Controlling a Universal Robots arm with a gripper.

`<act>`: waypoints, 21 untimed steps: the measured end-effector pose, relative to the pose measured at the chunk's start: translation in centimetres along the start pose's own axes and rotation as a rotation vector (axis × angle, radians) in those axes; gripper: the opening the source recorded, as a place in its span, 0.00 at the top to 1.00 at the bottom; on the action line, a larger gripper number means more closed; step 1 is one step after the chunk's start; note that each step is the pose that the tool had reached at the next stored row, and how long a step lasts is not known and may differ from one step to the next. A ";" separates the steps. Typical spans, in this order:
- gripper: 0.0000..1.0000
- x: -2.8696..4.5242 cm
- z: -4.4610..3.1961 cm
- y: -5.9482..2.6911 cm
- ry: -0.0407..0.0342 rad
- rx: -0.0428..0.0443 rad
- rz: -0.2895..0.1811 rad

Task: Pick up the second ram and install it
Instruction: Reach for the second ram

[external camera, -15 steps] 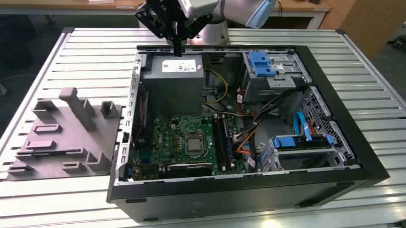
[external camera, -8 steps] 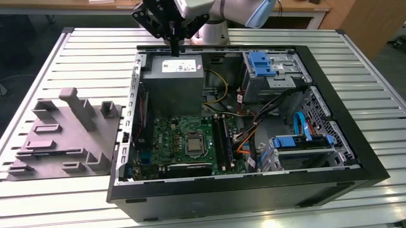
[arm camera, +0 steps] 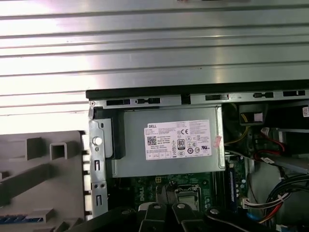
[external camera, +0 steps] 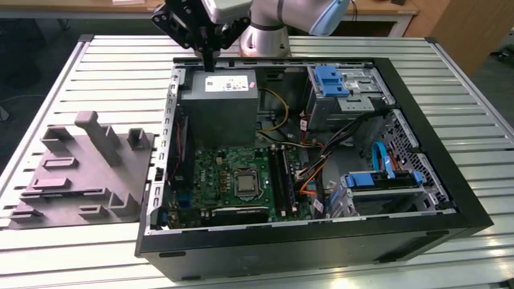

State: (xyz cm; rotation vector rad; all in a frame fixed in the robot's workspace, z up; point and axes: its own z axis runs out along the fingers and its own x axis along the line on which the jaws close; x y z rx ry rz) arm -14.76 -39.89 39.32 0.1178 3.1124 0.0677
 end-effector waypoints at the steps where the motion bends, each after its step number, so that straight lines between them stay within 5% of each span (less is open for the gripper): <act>1: 0.90 0.25 -0.01 -0.02 0.0000 0.0000 0.000; 21: 0.90 5.63 -0.16 -0.42 -0.0011 0.0000 0.000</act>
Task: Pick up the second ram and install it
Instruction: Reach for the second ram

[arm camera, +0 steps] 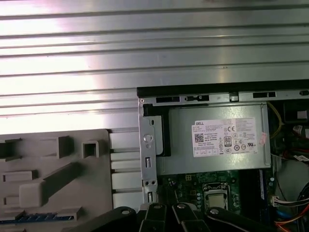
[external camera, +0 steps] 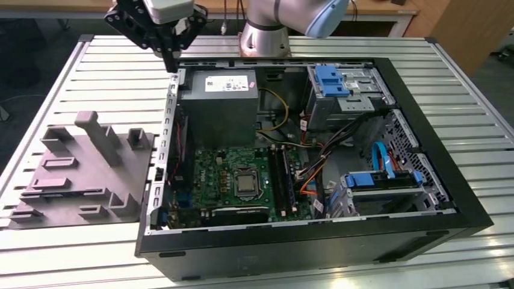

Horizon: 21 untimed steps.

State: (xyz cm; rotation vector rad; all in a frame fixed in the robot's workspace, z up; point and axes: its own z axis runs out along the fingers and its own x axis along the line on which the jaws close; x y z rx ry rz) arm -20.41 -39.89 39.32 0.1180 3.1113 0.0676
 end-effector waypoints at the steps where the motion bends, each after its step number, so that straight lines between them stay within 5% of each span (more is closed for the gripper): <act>1: 0.90 0.30 -0.01 -0.02 -0.0001 0.0000 0.000; 21: 0.90 7.44 -0.19 -0.56 -0.0041 -0.0004 0.000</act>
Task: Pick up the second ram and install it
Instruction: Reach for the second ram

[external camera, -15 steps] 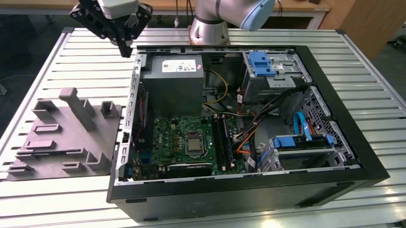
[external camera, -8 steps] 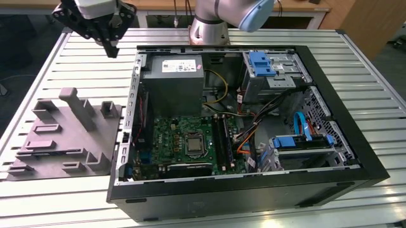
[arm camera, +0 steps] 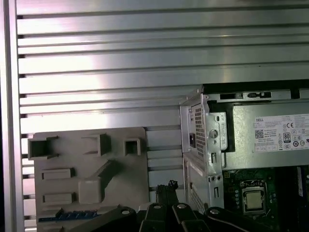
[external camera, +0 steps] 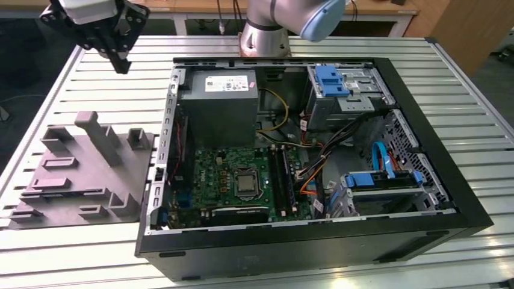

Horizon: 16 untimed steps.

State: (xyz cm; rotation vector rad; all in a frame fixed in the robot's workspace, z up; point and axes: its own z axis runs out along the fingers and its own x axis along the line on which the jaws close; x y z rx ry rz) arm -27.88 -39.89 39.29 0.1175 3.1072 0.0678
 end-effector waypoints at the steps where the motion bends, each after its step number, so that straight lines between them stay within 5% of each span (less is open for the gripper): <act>1: 0.90 0.37 -0.01 -0.03 -0.0001 0.0000 0.000; 16: 0.90 5.51 -0.04 -0.44 -0.0006 -0.0001 0.000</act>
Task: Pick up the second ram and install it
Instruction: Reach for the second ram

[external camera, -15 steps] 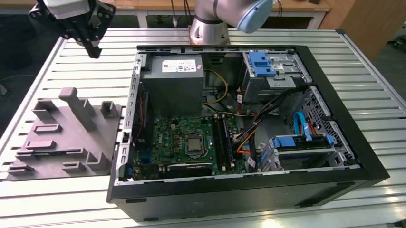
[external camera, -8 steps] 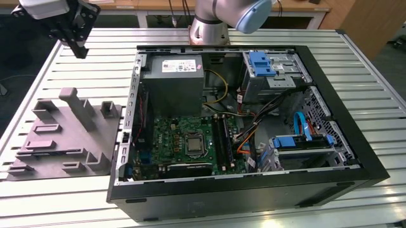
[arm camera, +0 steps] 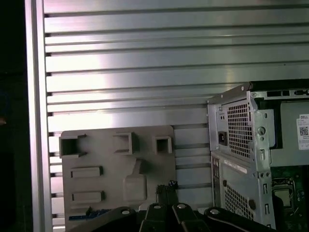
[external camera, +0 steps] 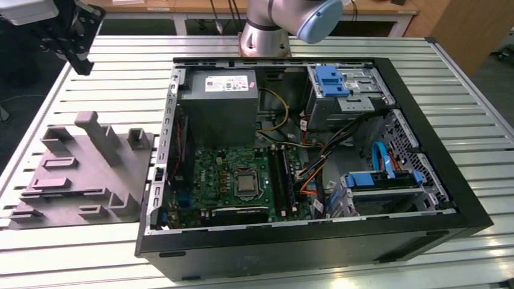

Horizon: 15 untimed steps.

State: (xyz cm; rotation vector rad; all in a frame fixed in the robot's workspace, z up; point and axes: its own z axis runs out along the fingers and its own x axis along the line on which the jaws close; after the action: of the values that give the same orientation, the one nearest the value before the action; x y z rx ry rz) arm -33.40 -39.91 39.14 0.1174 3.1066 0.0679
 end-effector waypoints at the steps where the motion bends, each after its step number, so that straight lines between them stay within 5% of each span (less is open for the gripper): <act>1: 0.90 0.28 0.02 -0.04 0.0000 0.0000 0.000; 10: 0.90 3.07 0.39 -1.04 0.0000 0.0000 0.000; 15: 0.90 3.34 0.59 -1.78 0.0001 0.0000 0.000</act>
State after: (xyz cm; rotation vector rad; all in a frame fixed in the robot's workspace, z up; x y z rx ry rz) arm -36.84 -41.41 38.37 0.1175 3.1066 0.0679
